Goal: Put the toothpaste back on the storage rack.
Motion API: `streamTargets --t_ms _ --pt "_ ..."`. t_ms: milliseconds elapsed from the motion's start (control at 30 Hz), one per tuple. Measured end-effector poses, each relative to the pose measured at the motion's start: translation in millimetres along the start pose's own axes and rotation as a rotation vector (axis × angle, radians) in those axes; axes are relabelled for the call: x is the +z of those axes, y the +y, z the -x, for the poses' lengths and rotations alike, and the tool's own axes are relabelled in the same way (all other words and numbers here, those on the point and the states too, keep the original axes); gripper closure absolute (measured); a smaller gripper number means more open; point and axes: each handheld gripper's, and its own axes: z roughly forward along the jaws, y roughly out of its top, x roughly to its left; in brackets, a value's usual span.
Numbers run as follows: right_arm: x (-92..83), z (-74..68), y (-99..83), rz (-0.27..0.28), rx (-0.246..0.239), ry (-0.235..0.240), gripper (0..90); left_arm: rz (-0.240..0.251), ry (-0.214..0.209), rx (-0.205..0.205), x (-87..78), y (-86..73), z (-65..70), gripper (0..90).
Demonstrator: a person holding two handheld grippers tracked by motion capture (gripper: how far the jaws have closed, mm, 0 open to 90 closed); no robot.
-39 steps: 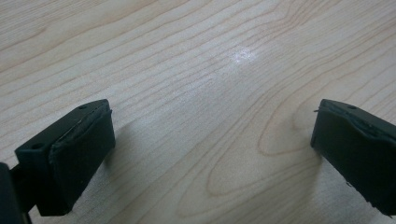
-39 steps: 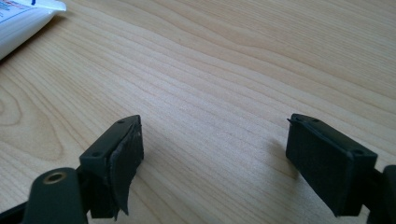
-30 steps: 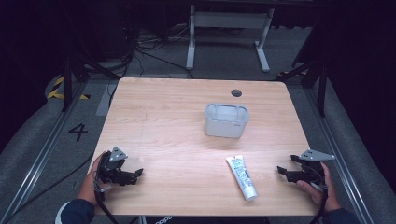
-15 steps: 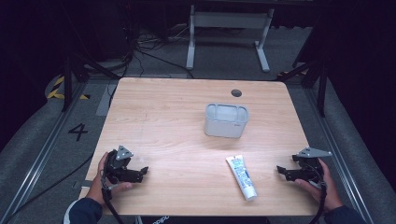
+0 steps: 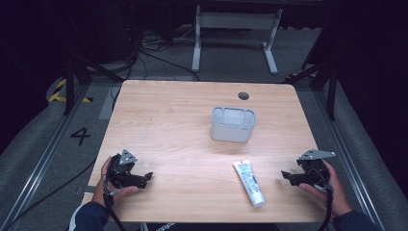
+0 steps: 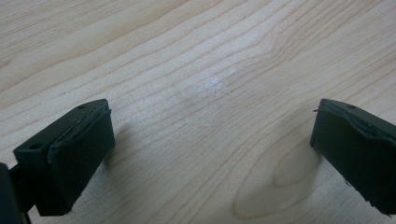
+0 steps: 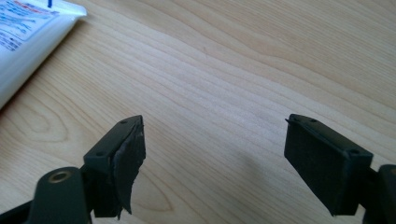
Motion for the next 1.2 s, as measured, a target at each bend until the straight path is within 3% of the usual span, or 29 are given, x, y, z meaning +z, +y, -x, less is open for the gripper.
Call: streamTargets --t_ms 367,1200 --pt "-9.9 -21.2 20.2 0.016 -0.023 0.036 20.4 0.002 -0.002 0.001 0.0 -0.1 -0.2 0.5" --pt "0.5 -85.9 54.6 -0.007 -0.143 0.151 21.2 0.002 -0.005 0.004 0.0 -0.1 -0.5 0.5"
